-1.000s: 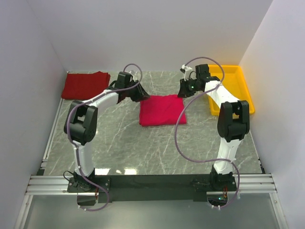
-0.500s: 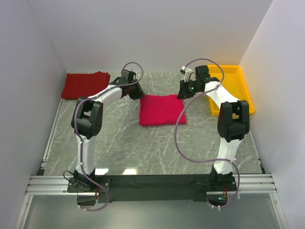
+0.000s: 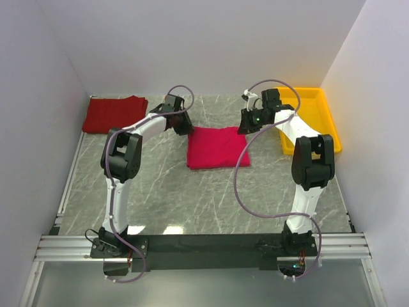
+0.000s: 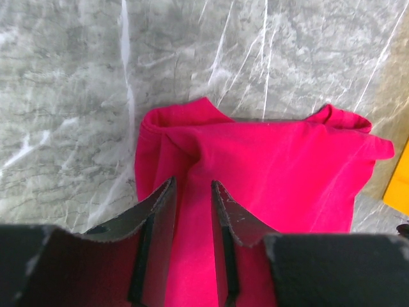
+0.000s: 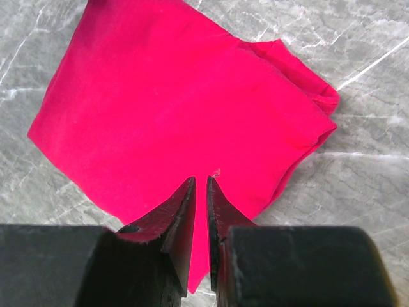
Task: Fold and stack the t-shirts
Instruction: Fold the tshirt
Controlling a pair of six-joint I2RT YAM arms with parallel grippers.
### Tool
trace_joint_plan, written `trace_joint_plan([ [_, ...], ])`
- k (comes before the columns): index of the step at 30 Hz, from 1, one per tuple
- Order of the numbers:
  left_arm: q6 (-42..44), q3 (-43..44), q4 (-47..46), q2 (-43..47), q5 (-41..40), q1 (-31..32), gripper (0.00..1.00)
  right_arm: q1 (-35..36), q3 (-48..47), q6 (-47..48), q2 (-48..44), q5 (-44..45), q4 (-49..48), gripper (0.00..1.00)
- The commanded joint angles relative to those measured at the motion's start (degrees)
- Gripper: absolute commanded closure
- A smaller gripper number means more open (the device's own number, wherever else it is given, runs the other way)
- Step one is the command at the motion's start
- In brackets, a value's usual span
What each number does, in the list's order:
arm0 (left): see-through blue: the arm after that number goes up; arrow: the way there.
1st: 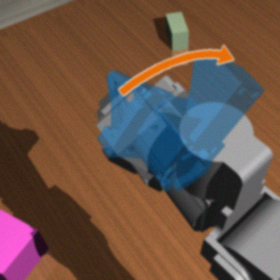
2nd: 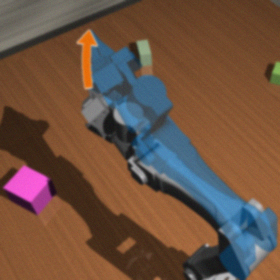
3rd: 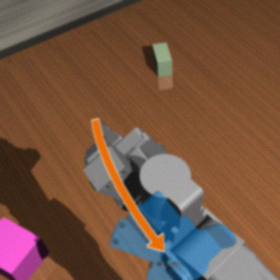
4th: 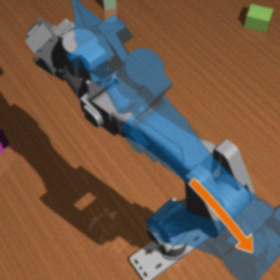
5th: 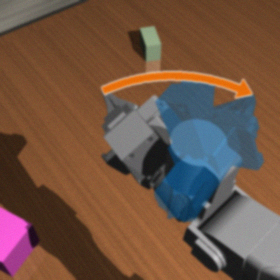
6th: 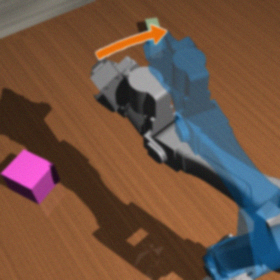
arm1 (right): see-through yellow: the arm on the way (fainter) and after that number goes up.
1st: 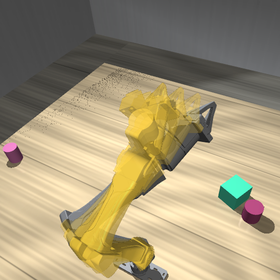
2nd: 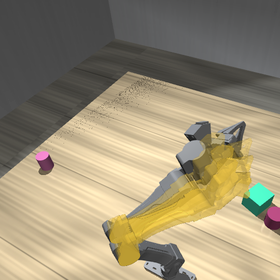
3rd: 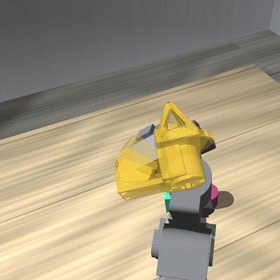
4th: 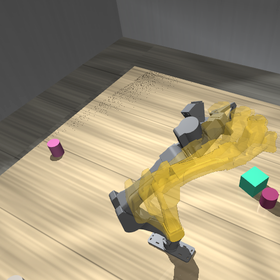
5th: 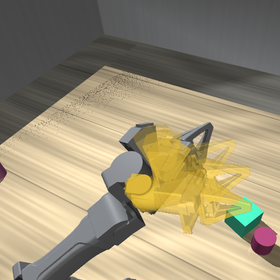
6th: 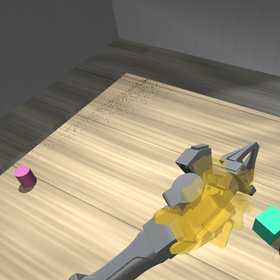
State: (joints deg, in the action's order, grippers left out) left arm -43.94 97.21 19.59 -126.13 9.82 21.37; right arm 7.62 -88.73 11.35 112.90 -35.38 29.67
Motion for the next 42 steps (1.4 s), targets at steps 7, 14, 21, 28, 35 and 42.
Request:
trace_joint_plan([
  [7, 1.3, 2.7, 0.0, -1.9, 2.0, 0.1, 0.65, -0.4, -0.3, -0.8, -0.7, 0.0, -0.4, 0.81],
  [14, 1.0, 2.4, -1.2, -1.9, 3.6, 0.1, 0.77, -0.3, -0.2, -0.7, -0.7, 0.0, -0.5, 0.8],
  [21, 0.4, -0.3, -3.1, 1.4, 3.7, -0.2, 0.99, -0.4, 0.0, -0.5, -0.8, 0.7, -0.6, 0.81],
  [28, -1.0, -5.9, -6.3, 6.7, 3.4, -2.1, 0.99, -0.4, 0.4, -0.6, -0.7, 1.3, -0.9, 0.81],
  [35, -0.7, -7.9, -6.5, 8.1, 4.1, -3.3, 0.99, -0.4, -0.4, -1.2, 0.7, 2.3, -0.9, 0.81],
  [42, -1.2, -9.2, -7.6, 7.9, 5.6, -3.3, 0.99, -0.3, -8.1, -4.5, 6.7, -1.5, 1.7, 0.82],
])
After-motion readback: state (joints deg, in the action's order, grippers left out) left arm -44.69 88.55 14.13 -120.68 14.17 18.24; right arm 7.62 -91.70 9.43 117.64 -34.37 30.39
